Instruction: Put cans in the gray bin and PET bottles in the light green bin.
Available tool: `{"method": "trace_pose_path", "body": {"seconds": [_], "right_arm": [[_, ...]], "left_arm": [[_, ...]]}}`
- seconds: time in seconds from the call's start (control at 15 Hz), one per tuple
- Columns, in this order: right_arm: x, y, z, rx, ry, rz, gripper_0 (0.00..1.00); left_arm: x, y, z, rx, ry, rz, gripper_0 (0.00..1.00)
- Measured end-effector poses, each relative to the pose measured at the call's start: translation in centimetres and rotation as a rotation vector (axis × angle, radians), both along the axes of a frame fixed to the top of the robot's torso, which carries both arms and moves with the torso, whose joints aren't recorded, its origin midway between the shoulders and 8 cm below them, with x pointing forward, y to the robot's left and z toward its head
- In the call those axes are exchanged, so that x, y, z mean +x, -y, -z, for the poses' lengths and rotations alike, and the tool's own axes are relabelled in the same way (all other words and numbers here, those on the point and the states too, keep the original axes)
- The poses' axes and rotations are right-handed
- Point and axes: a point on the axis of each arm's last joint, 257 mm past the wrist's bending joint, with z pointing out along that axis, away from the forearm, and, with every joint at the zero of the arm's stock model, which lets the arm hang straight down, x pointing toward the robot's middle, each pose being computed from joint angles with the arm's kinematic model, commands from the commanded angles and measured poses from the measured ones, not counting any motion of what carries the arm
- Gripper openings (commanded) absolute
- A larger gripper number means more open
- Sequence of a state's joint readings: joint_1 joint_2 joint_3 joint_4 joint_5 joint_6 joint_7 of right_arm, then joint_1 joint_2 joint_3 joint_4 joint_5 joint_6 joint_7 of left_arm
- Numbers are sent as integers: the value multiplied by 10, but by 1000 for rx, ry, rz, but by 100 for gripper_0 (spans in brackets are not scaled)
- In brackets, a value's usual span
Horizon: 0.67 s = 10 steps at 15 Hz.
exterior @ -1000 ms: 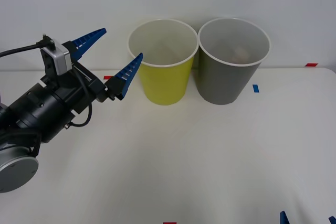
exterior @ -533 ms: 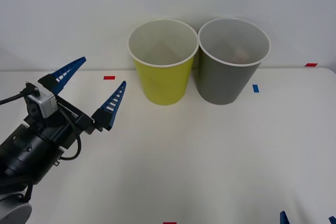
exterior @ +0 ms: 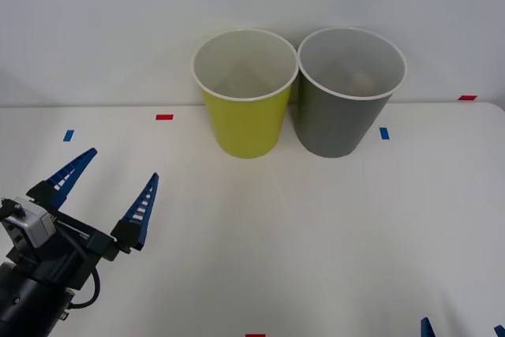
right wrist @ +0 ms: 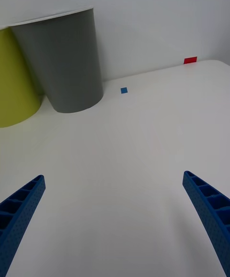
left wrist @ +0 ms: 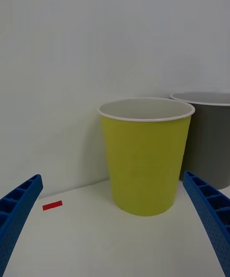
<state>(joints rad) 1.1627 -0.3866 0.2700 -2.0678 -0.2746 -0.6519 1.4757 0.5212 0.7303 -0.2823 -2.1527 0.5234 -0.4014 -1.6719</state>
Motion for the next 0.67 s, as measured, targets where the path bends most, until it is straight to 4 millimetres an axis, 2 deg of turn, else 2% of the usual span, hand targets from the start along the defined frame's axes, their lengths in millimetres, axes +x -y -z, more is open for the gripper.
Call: {"method": "trace_pose_path", "body": {"seconds": [0.47, 0.67], "right_arm": [[0, 0, 0, 0, 0, 0, 100], [0, 0, 0, 0, 0, 0, 100]], "left_arm": [[-46, -29, 38, 62, -52, -120, 100], [-65, -41, 56, 149, -73, -187, 100]]}}
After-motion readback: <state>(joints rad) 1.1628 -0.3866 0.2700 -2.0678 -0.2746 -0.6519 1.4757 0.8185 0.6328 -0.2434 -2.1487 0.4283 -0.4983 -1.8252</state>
